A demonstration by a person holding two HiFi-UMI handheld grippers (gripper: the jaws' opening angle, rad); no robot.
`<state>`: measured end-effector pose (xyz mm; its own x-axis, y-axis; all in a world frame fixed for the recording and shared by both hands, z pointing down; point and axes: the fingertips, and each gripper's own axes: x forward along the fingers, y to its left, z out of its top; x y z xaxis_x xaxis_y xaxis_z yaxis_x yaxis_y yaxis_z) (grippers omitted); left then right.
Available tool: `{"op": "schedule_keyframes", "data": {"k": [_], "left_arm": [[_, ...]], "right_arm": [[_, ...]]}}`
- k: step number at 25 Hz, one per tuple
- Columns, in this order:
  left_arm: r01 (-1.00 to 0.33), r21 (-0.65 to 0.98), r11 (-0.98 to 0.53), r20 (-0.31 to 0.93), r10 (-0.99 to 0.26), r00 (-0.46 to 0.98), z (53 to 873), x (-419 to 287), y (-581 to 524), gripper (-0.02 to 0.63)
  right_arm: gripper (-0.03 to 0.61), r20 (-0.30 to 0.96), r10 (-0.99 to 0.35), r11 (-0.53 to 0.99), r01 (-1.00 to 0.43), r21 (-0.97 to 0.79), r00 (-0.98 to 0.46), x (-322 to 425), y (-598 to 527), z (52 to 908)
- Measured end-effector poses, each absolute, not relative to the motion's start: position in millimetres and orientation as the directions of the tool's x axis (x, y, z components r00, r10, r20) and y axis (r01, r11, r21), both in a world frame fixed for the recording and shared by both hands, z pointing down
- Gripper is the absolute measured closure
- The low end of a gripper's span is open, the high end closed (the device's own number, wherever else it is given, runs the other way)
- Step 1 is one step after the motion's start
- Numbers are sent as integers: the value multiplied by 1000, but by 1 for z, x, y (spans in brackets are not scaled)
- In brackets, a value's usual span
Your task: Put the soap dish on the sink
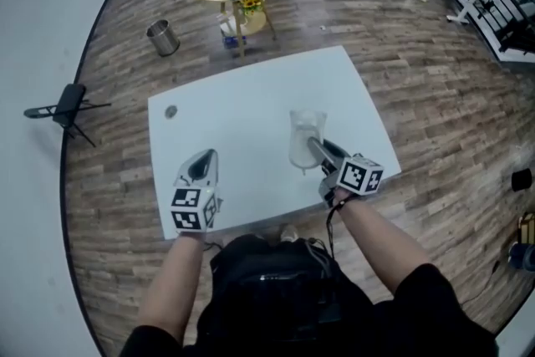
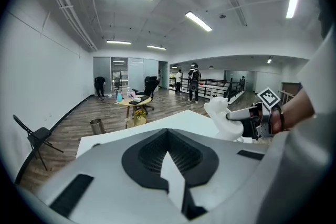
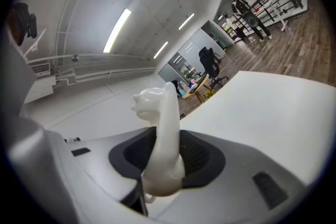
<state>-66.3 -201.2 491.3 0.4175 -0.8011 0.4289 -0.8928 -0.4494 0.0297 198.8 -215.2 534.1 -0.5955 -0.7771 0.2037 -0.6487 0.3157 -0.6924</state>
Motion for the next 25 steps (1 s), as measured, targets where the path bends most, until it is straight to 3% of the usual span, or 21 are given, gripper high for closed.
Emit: {"op": "schedule_keyframes", "data": {"k": [25], "left_arm": [[-885, 106, -453, 384, -802, 457, 502, -149, -259, 624]], "right_arm": [[434, 293, -779, 276, -723, -633, -554, 123, -255, 535]]}}
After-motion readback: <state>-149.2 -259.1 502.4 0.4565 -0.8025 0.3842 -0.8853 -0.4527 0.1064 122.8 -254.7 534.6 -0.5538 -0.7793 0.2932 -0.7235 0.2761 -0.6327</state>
